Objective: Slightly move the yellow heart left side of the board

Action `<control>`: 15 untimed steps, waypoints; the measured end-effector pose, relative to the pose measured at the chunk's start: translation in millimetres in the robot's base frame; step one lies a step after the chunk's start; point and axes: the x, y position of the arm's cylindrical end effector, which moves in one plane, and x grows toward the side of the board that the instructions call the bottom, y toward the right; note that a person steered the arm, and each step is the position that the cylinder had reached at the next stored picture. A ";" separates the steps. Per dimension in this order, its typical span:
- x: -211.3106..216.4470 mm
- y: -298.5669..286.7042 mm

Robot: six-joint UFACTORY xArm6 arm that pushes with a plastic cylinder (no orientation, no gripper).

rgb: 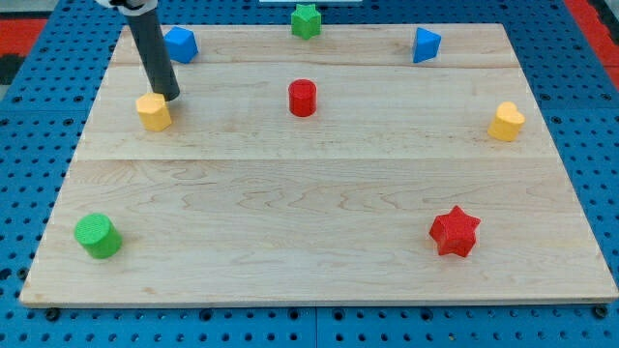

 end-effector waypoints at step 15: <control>-30.9 183.5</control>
